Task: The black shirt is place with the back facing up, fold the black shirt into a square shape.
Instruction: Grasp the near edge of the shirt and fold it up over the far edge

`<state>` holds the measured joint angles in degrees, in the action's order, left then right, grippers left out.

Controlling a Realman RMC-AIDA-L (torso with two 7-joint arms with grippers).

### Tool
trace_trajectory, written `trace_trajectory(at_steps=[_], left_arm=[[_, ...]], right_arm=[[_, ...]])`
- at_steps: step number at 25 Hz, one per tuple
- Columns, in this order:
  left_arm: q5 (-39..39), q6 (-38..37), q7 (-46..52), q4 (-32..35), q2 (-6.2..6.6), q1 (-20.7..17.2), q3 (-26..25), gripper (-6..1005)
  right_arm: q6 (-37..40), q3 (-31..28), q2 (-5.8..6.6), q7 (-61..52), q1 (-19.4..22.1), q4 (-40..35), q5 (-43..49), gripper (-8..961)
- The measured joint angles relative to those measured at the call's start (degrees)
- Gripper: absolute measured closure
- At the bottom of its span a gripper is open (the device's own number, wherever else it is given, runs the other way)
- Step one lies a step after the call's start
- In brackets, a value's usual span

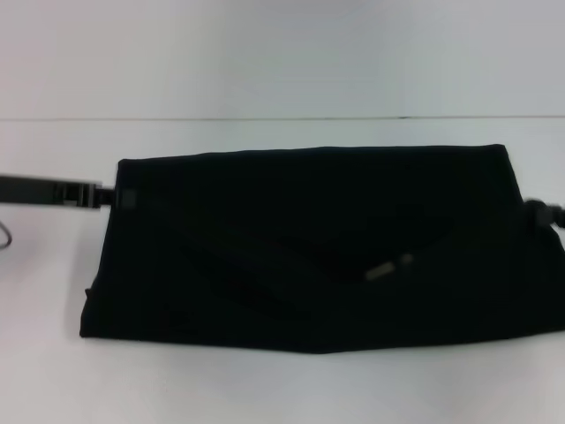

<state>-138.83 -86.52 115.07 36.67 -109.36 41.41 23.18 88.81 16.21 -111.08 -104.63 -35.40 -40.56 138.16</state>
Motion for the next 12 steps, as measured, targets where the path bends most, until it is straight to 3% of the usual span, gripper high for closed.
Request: trace_trajectory(at_steps=[8, 12], left_arm=[[-0.04, 20.48, 0.96, -5.53, -0.94, 3.44, 6.48, 999], [-0.03, 28.03, 0.96, -7.23, -1.33, 4.66, 9.96, 999]], right_arm=[[-25.72, 6.44, 0.32, -2.53, -8.25, 13.85, 0.16, 933], [-35.07, 9.11, -0.64, -2.45, -11.82, 17.1, -0.03, 933]])
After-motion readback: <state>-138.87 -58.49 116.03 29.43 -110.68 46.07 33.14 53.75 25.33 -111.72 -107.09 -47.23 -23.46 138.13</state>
